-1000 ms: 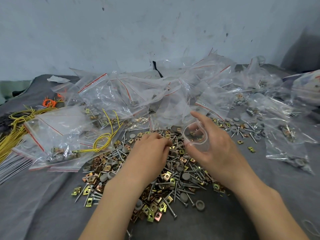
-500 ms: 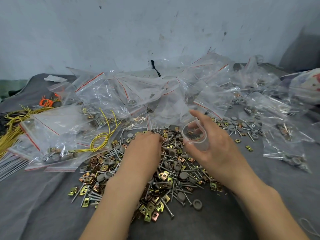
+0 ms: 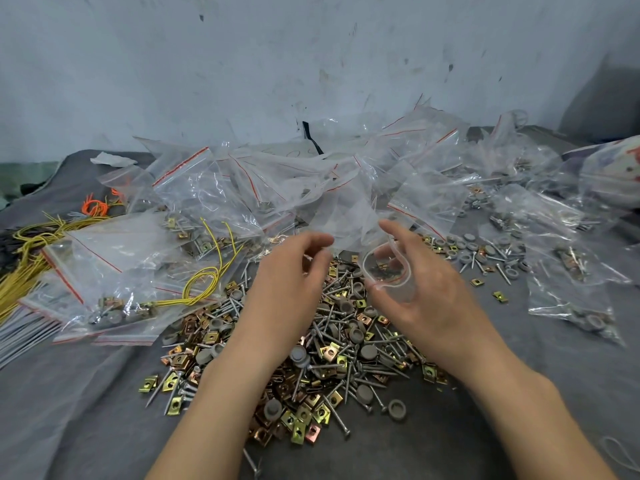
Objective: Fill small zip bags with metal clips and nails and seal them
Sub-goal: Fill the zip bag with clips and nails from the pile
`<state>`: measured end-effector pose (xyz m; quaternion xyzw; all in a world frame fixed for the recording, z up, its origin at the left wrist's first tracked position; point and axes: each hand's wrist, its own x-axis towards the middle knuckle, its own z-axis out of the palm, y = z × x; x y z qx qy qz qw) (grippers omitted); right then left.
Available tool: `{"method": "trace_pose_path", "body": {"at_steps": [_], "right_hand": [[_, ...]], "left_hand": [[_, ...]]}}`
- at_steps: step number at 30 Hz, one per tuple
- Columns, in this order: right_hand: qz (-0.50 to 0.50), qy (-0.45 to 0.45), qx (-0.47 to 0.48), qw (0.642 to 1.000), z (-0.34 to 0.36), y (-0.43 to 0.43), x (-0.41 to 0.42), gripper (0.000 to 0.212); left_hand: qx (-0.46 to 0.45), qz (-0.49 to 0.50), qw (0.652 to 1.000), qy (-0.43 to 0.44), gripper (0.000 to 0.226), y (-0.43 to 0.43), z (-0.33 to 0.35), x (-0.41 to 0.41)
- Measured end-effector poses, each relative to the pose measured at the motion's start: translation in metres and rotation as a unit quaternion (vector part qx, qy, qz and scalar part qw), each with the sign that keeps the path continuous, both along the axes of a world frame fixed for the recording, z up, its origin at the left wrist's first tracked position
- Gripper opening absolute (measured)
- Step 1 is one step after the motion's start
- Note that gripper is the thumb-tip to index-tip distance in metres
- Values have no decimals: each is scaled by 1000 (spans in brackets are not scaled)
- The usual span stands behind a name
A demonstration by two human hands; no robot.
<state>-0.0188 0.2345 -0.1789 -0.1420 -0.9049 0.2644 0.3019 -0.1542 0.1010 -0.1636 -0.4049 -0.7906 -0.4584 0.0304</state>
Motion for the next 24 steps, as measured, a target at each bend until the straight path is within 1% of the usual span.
{"method": "trace_pose_path", "body": {"at_steps": [3,5,12,15,17,18,20,22,24], "right_hand": [[2,-3,3,1000,0,-2,-1,70],[5,-8,4,1000,0,-3,-1,71],[12,2,7,1000,1,-4,-2,71],[14,26,-4,1000,1,-1,-2,68],[14,56,-43,997,2,1,-1,66],[15,78,-73,994,3,3,-1,65],[18,130,-138,982,7,6,0,63],[25,181,-196,963,12,10,3,60],[27,216,-243,945,17,14,5,59]], "left_hand": [[70,-39,995,-57,18,3,9,7],[88,-59,992,-69,19,5,13,12],[62,-114,990,-61,26,12,14,22],[75,-95,991,-49,23,9,14,18],[81,-74,992,-54,22,6,14,12],[72,-64,994,-56,22,4,13,9],[18,-45,998,-45,24,1,9,5],[-68,-43,997,-15,29,-1,4,5],[-170,-48,984,28,36,-2,-3,8]]}}
